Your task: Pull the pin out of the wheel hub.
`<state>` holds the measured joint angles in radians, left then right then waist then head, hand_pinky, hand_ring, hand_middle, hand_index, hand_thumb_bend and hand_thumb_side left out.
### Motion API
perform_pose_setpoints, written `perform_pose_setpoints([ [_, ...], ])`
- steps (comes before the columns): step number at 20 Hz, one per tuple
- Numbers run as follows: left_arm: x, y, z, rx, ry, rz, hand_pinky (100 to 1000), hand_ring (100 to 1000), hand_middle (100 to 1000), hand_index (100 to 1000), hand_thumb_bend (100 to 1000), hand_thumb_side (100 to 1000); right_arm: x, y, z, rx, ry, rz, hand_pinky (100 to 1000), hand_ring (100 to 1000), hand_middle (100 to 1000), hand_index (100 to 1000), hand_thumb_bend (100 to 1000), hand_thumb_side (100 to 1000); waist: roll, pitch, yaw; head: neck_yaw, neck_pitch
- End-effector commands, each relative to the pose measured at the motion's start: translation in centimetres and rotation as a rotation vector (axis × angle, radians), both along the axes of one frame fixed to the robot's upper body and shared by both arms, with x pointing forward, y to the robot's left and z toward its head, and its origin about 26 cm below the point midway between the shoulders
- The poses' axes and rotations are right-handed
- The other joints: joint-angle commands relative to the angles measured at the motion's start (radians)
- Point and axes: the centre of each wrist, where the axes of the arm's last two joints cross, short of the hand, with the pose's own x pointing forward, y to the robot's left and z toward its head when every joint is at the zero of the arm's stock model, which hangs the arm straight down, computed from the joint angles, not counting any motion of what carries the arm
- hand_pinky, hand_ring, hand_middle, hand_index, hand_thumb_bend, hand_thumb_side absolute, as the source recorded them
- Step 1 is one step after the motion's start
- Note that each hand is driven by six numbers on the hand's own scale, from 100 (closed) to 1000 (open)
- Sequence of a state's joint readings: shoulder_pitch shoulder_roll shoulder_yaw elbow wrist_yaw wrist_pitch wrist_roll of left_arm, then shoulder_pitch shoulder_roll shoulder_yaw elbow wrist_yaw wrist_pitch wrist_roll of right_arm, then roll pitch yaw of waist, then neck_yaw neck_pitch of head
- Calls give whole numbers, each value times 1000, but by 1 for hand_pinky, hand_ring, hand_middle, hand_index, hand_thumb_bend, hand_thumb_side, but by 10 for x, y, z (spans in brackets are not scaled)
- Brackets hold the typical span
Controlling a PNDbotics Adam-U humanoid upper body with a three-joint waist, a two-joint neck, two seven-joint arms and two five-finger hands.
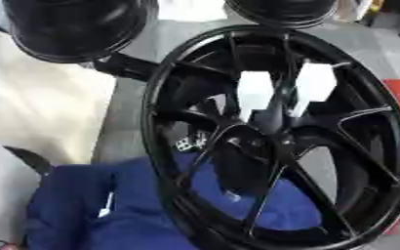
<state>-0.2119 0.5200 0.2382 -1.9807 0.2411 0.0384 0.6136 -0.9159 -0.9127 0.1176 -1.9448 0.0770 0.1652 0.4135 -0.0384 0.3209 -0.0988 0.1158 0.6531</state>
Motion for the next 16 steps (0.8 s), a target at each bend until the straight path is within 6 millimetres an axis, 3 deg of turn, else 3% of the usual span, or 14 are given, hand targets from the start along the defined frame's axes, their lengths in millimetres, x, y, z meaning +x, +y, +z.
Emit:
perform_pose_setpoints([
  [1,-3,0,10,31,-28,-6,738,718,649,741,447,445,-10,0,12,-40,-43,-16,774,683,723,786,100,738,1,-24,1,1,-1],
  [16,-3,-1,9,38,-14,-12,737,717,648,739,440,449,-19,39,16,-455,127,17,808,756,775,821,100,670,-20,-13,12,-11,0],
])
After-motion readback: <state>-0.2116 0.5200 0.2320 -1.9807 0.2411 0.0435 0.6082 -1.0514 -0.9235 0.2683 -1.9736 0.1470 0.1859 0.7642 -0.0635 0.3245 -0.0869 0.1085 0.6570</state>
